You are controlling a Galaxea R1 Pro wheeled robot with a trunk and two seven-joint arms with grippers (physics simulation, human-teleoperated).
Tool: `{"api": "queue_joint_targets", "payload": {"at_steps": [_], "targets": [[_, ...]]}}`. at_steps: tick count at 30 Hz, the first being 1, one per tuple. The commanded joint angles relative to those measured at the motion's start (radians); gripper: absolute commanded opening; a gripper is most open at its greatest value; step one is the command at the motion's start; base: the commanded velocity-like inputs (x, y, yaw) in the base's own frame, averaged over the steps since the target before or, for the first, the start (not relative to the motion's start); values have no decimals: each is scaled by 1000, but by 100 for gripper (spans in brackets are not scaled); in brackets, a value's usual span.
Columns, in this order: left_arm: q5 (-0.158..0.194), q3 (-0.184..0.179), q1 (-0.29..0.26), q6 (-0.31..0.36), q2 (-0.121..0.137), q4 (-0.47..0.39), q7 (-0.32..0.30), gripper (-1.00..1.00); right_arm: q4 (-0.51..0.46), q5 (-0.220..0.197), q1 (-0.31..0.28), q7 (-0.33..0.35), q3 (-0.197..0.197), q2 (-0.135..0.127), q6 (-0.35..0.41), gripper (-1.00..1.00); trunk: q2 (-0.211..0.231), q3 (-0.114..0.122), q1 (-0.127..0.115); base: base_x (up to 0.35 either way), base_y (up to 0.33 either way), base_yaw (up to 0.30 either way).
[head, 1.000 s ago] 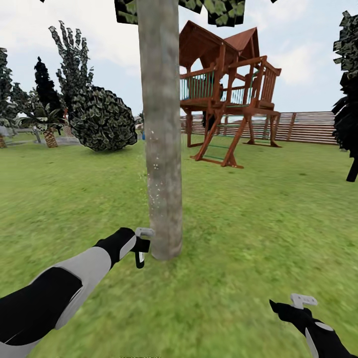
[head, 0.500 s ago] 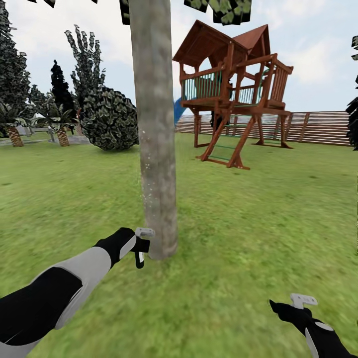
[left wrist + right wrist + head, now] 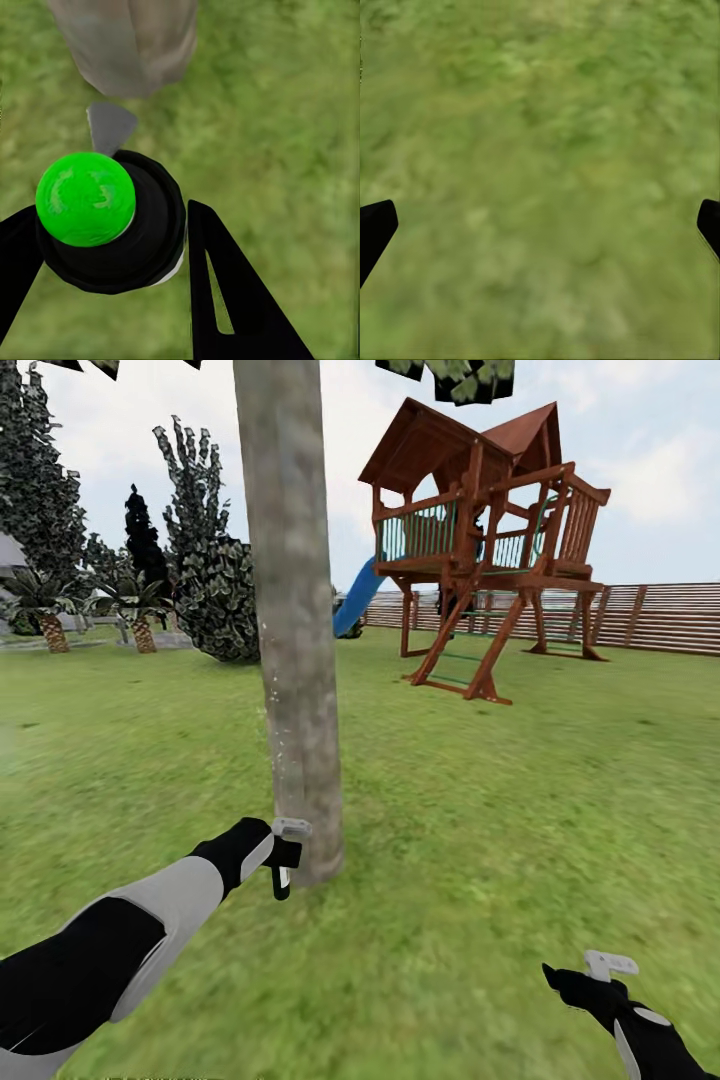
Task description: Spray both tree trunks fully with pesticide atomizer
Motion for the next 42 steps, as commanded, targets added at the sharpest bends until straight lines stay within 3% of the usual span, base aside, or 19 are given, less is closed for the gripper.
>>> {"api": "queue_joint_targets", "payload": {"at_steps": [1,28,30,33,35,38,42], "targets": [[0,0,0,0,0,0,0,-100,0,0,0,0,0,0,0,100,0,0,0,47,-321,246],[0,0,0,-2,0,-3,1,-100,0,-2,0,1,0,0,-2,100,0,0,0,2,-290,225],[-1,1,0,1,0,-22,3,-100,0,-2,0,2,0,-1,-2,100,0,0,0,0,-62,10],[-4,4,0,11,1,-117,7,-100,0,-3,0,3,-1,-2,-2,100,0,0,0,0,-13,2],[-6,6,-1,47,1,-176,7,-100,0,-4,0,3,-2,-3,-2,100,0,0,0,0,-2,0],[-8,8,-4,155,6,-258,9,-100,0,-6,0,3,-3,-4,-2,100,0,0,0,0,0,-43],[-10,8,-10,237,11,-276,12,-100,0,-6,0,3,-3,-7,-2,100,0,0,0,0,0,-159]]}}
